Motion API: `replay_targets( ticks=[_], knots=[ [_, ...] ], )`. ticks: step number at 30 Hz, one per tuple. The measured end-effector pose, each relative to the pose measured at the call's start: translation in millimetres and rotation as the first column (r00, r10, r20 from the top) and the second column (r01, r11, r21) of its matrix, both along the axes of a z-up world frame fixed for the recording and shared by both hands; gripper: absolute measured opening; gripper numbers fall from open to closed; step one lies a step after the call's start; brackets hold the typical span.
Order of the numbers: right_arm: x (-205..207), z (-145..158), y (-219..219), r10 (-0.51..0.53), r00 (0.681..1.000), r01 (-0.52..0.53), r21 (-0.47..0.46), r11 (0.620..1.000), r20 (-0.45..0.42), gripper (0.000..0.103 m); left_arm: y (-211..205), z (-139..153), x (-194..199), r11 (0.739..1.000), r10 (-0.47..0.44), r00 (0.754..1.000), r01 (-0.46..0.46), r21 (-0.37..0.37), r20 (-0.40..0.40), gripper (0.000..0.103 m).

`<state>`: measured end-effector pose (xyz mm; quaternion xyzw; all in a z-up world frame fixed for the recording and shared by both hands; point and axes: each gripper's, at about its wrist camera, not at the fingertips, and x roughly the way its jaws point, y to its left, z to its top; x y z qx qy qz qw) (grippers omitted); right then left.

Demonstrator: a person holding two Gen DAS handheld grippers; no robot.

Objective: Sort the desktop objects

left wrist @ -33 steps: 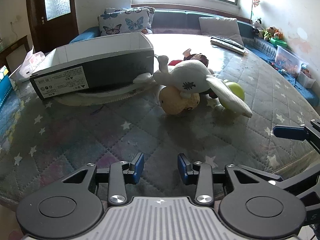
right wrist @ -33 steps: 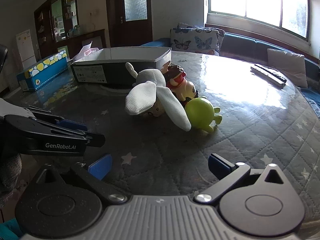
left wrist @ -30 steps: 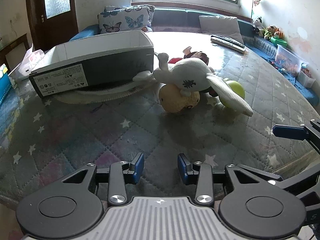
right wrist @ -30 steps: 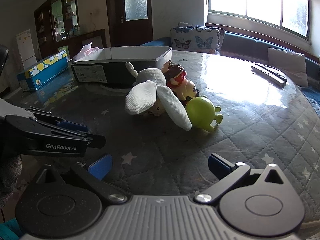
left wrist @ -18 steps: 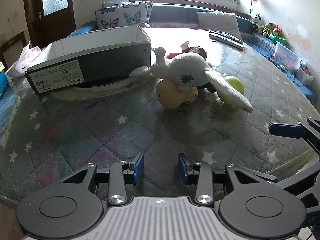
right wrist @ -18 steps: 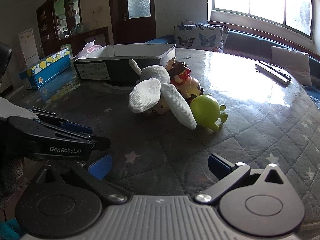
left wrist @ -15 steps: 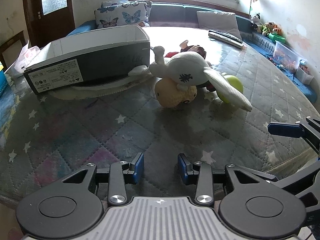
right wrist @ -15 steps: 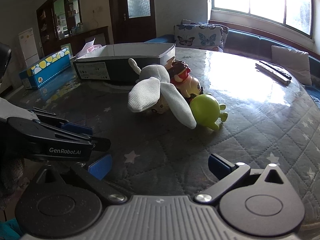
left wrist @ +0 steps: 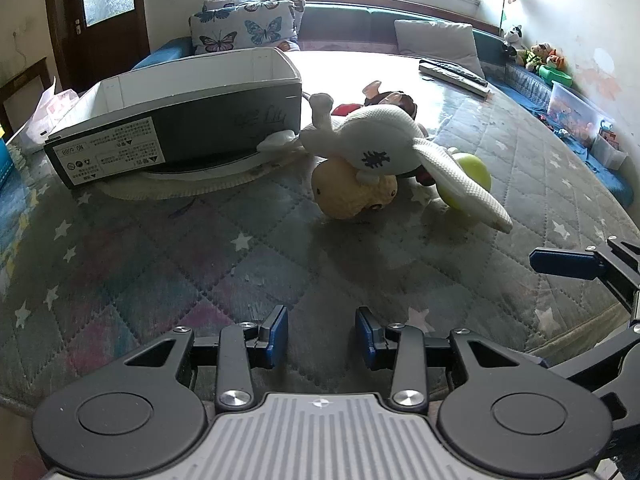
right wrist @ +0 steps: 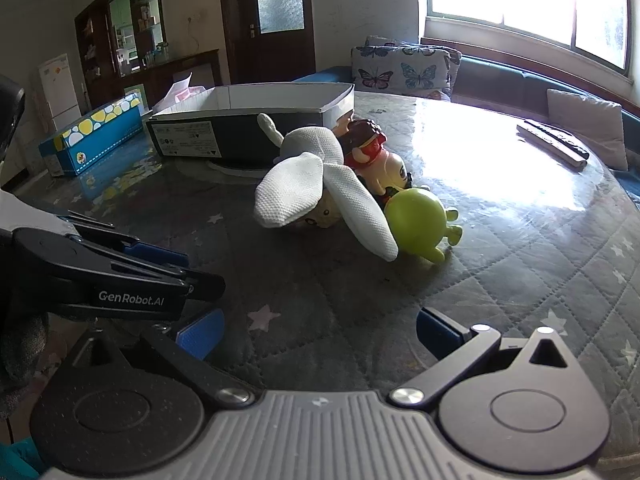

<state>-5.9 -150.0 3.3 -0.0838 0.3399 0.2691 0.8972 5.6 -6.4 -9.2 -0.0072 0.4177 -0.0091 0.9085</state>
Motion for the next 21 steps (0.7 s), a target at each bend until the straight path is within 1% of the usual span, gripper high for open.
replay_targets(
  ticks=[12, 17, 21],
  knots=[
    [-37, -6, 15, 0.003, 1.000, -0.003, -0.007, 1.000, -0.001, 0.103, 7, 4, 9, 1.000, 0.001, 1.000, -0.001, -0.007, -0.013, 0.040],
    [-49, -8, 11, 0.008, 1.000, -0.008, -0.010, 1.000, 0.003, 0.103, 9, 5, 12, 1.000, 0.002, 1.000, -0.002, -0.010, -0.018, 0.040],
    [-55, -8, 10, 0.011, 1.000, -0.010, -0.033, 0.999, 0.018, 0.103, 10, 6, 15, 1.000, 0.002, 1.000, -0.003, -0.003, -0.021, 0.040]
  ],
)
